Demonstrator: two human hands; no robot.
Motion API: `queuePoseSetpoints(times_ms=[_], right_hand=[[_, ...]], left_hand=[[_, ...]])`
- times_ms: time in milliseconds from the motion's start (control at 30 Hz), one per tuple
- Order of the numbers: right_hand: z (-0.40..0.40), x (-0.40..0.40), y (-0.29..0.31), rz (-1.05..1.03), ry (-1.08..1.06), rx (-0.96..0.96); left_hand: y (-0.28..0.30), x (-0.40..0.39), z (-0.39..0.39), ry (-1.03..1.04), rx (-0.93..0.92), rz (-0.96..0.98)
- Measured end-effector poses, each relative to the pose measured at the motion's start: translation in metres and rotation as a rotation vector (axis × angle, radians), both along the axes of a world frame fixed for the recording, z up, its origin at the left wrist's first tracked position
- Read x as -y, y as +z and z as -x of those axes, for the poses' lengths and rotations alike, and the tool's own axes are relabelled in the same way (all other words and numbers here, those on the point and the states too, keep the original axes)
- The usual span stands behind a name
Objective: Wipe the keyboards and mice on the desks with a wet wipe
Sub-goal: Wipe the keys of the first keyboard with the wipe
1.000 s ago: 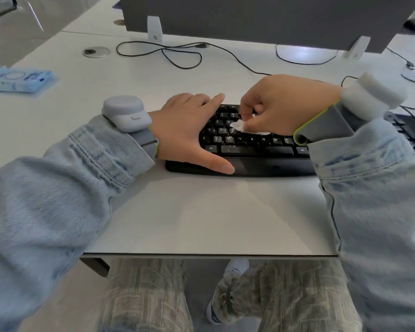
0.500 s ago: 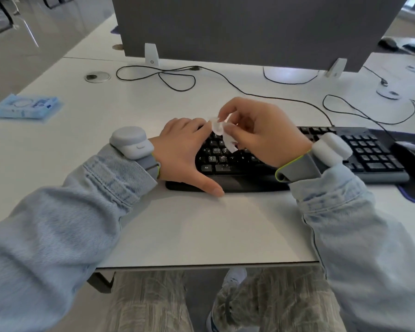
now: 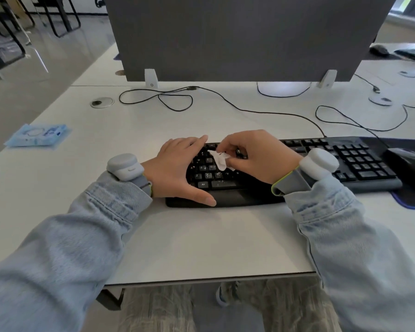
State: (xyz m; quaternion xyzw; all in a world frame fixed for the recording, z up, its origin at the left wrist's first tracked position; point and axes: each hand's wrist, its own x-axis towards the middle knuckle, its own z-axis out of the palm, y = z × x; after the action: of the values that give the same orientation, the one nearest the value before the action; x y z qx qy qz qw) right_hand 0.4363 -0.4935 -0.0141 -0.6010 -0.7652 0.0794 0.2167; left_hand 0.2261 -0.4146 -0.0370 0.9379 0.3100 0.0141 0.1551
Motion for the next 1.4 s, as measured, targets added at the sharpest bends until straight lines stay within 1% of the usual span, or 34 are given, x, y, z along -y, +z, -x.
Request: queuePoseSetpoints(times_ms=[67,233,400,567,667,700,767,867,967,1133,1200,1267,1333,1400], right_hand=[[0.001,-0.001,0.0,0.009,-0.015,0.032],[0.007,-0.001,-0.001,0.045,-0.01,0.017],[0.008,-0.007,-0.004,-0.015,-0.076,0.123],[0.011,-0.002,-0.001,0.041,-0.045,0.096],[0.013,-0.004,-0.002,0.01,-0.099,0.172],[0.012,-0.004,-0.001,0.008,-0.115,0.175],[0.008,0.0,0.005,0.003,-0.126,0.123],[0.013,0.008,0.011,0.017,-0.096,0.064],[0.027,0.012,0.005,0.042,-0.052,0.089],[0.023,0.014,0.002,0.022,-0.137,0.148],[0.02,0.016,0.005,0.059,-0.137,0.168],[0.022,0.018,0.006,0.087,-0.111,0.141],[0.03,0.017,0.003,0.072,-0.091,0.12],[0.033,0.015,-0.001,0.03,-0.121,0.148]], left_hand=[[-0.001,-0.002,0.0,-0.005,-0.002,-0.002],[-0.004,-0.004,0.001,-0.011,-0.01,-0.009],[-0.006,-0.007,0.001,-0.025,-0.007,-0.023],[-0.007,-0.006,0.001,-0.021,-0.008,-0.028],[-0.007,-0.007,0.0,-0.025,-0.01,-0.038],[-0.008,-0.007,-0.001,-0.026,-0.007,-0.042],[-0.009,-0.009,0.0,-0.029,-0.002,-0.048],[-0.012,-0.011,0.002,-0.019,-0.01,-0.043],[-0.013,-0.012,0.004,-0.011,-0.034,-0.053],[-0.012,-0.01,0.007,-0.004,-0.046,-0.066],[-0.01,-0.009,0.009,0.008,-0.048,-0.055],[-0.009,-0.009,0.009,0.011,-0.048,-0.044],[-0.009,-0.008,0.009,0.005,-0.051,-0.037],[-0.008,-0.009,0.009,0.005,-0.052,-0.025]])
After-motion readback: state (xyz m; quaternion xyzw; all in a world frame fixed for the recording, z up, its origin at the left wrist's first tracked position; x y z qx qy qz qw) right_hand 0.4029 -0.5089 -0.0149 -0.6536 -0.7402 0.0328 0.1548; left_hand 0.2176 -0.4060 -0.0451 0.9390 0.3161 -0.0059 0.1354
